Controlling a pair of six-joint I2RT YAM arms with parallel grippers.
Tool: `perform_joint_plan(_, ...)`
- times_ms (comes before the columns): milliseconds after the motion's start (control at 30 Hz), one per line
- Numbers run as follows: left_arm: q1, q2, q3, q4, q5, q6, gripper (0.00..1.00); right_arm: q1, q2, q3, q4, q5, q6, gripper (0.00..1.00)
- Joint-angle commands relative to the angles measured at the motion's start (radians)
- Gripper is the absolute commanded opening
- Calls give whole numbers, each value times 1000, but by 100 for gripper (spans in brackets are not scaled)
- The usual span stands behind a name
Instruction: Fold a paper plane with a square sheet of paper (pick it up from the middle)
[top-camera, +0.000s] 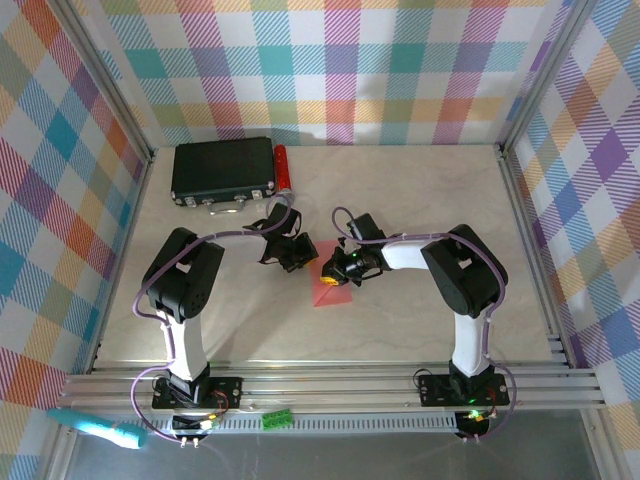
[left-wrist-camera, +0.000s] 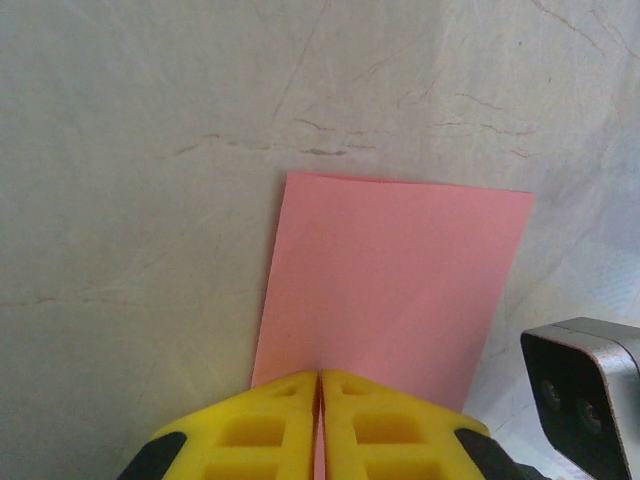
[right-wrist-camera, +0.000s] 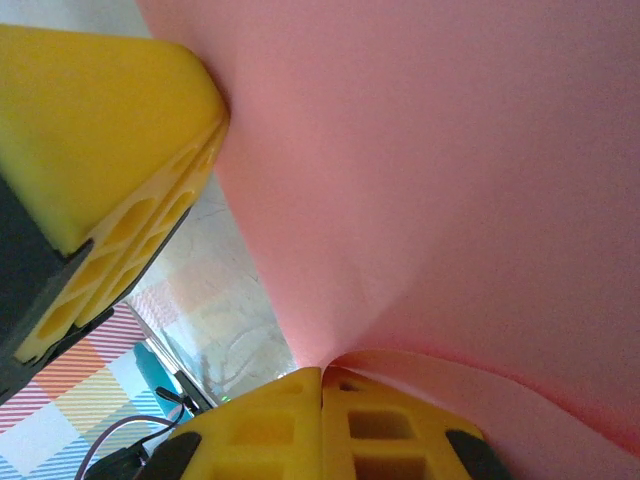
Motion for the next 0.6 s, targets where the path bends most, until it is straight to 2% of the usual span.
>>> perform_joint_plan(0,7,24,-19,-52,6,15,11,6,18,-4,14,12,3,3)
perform_joint_plan(567,7,24,-23,-51,13,16,11,5,37,16,-20,-23,-58,3)
